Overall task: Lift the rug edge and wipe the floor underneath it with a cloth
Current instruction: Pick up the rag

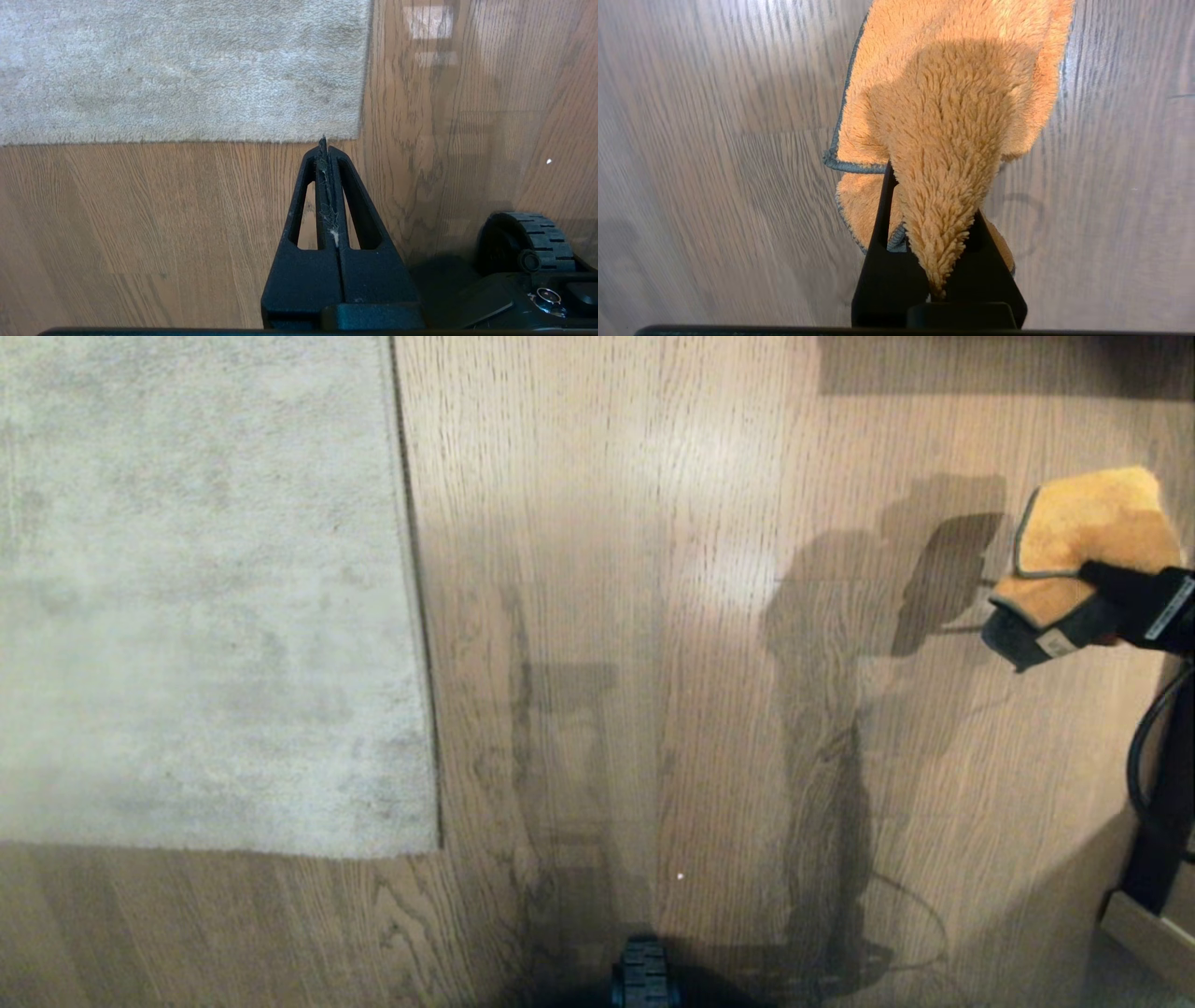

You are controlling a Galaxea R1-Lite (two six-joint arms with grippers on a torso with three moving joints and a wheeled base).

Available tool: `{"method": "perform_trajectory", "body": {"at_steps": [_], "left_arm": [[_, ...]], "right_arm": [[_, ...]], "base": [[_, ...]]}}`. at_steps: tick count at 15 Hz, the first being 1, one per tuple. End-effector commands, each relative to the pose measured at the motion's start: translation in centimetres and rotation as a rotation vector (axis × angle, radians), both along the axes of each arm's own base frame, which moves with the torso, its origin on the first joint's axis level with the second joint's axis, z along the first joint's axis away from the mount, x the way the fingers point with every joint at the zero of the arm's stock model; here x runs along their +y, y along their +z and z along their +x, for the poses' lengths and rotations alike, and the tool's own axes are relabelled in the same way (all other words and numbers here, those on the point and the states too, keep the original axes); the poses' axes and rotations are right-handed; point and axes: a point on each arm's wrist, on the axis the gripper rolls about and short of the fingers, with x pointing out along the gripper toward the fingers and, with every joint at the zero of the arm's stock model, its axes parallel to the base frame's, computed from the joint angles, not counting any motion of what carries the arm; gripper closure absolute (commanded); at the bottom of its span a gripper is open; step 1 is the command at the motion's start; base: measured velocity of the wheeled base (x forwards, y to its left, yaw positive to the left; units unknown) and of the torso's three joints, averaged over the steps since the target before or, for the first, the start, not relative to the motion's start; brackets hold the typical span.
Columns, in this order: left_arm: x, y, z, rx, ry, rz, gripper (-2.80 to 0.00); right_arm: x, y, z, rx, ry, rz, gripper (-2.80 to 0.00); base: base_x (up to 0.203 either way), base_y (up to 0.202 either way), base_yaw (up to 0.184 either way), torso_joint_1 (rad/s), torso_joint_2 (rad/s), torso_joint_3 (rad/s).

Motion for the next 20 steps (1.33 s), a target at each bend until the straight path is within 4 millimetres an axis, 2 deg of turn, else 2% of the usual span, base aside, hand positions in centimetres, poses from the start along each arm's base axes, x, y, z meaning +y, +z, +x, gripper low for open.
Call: {"method": "perform_trajectory", "body": {"at_steps": [1,5,9,12,14,20], "left_arm": [[0.0,0.0,0.0,0.000,0.000,0.000,0.00],[0.0,0.0,0.0,0.000,0.000,0.000,0.00],[0.0,0.0,0.0,0.000,0.000,0.000,0.00],[0.0,0.0,0.0,0.000,0.000,0.000,0.00],[0.0,0.0,0.0,0.000,0.000,0.000,0.00],[0.0,0.0,0.0,0.000,0.000,0.000,0.00]], "right_arm": [[0.4,-0.1,-1.9,-0.022,-0.003,-0.057,0.00],[0.2,0.1,-3.0,-0.043,-0.070,-0.130,0.00],[0.6,-0.8,-5.4,-0.031,-0.100,-0.154,0.00],[1.1,-3.2,-8.1,0.032,-0.098,-0.173,0.00],[1.6,-5.4,-10.0,0.088,-0.084,-0.172,0.00],[3.3,-9.5,-15.2,0.066,0.007,-0.181,0.00]], "base": [[0.000,0.000,0.000,0.000,0.00,0.000],[0.000,0.000,0.000,0.000,0.00,0.000],[0.000,0.000,0.000,0.000,0.00,0.000],[0.000,0.000,0.000,0.000,0.00,0.000],[0.000,0.000,0.000,0.000,0.00,0.000],[0.000,0.000,0.000,0.000,0.00,0.000]]}}
